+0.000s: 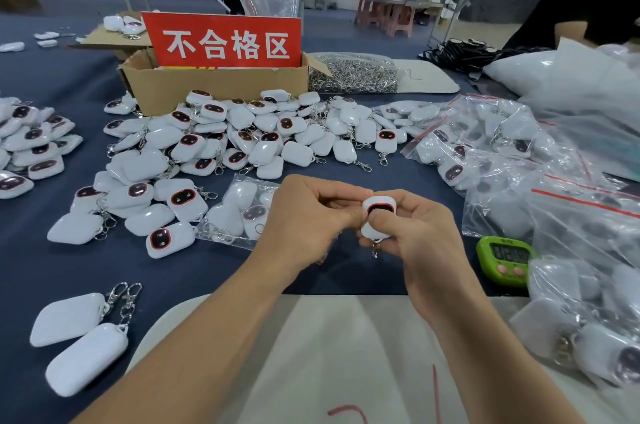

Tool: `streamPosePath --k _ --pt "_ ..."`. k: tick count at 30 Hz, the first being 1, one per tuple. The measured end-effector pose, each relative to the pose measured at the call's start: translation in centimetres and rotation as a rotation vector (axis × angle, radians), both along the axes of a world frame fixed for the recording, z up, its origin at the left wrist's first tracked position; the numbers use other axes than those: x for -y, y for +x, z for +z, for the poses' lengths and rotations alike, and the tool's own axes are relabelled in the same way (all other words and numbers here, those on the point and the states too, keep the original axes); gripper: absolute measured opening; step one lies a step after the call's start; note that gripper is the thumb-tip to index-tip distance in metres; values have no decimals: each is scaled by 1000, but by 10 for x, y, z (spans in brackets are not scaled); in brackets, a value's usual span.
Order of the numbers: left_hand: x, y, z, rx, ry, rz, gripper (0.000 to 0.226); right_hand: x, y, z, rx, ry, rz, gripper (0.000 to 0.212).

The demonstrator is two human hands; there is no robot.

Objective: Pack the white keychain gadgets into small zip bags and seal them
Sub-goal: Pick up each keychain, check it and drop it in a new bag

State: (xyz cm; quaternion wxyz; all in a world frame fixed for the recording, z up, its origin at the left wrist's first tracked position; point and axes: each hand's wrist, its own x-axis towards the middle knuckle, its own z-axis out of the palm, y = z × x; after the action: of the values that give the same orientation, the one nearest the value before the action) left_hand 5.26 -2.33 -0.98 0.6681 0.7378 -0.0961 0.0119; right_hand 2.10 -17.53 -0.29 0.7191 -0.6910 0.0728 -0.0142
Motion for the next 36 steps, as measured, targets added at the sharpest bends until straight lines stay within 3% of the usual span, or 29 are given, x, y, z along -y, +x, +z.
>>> streamPosePath --k 18,24,27,33,36 --pt "3 0 -3 32 70 89 20 0 5 -7 98 -207 35 43" --pt "8 -12 4 356 405 114 27 -4 0 -6 281 -530 -137 56" --pt "7 -12 0 498 535 277 13 -1 0 -1 339 -449 -217 49" --pt "7 -11 -4 368 525 319 14 -1 2 -2 350 -352 -224 52" --pt "8 -11 -4 396 493 320 19 2 4 -4 355 -323 -220 46"
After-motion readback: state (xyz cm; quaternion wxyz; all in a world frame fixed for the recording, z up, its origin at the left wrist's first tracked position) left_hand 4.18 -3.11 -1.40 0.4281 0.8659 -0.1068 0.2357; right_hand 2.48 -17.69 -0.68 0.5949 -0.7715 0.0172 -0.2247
